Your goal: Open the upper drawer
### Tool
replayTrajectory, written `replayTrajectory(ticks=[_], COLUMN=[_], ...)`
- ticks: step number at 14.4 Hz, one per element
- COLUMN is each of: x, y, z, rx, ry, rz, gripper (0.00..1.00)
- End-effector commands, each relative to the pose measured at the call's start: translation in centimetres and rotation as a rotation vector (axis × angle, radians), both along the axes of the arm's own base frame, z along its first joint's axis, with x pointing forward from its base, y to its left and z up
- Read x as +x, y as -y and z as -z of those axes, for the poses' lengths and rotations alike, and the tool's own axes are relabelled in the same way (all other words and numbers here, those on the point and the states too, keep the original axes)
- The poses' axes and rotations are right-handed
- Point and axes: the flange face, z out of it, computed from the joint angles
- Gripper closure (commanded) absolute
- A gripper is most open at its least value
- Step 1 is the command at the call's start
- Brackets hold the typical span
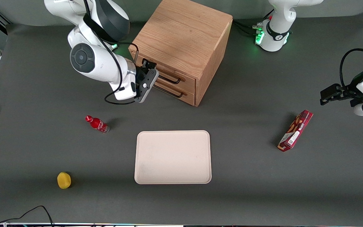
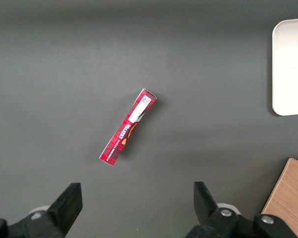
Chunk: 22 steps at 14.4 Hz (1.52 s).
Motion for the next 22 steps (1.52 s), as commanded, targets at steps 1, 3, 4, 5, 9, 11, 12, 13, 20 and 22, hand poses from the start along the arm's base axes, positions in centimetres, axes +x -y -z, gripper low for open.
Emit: replayTrajectory(ticks=[1,3,4,5,9,11,12,13,20,22], x=[-2.0,-2.6,-2.8,-3.1,-4.1,-4.1,-4.0,-4.0,0.4,2.9], y=[0.9,0.4,0.3,0.4,-0.2,-0.1,0.0,-0.1,0.2,1.2], z=[1.3,2.1,2.5,3.1,4.4,5.0,5.2,5.4,6.3,6.0], rx=[0.016,0.036,0.048,0.05,0.047,0.047,0.048,0.05,0.078,0.069], ry=[0.046,0.037,0.028,0.023,0.04,0.047,0.052,0.057,0.07,0.094], rz=[-0.013,-0.002,0.011,0.019,0.019,0.027,0.032,0.035,0.062,0.075], gripper=[0.0,0.0,0.0,0.0,0.0,0.0,0.0,0.0,0.0,0.0])
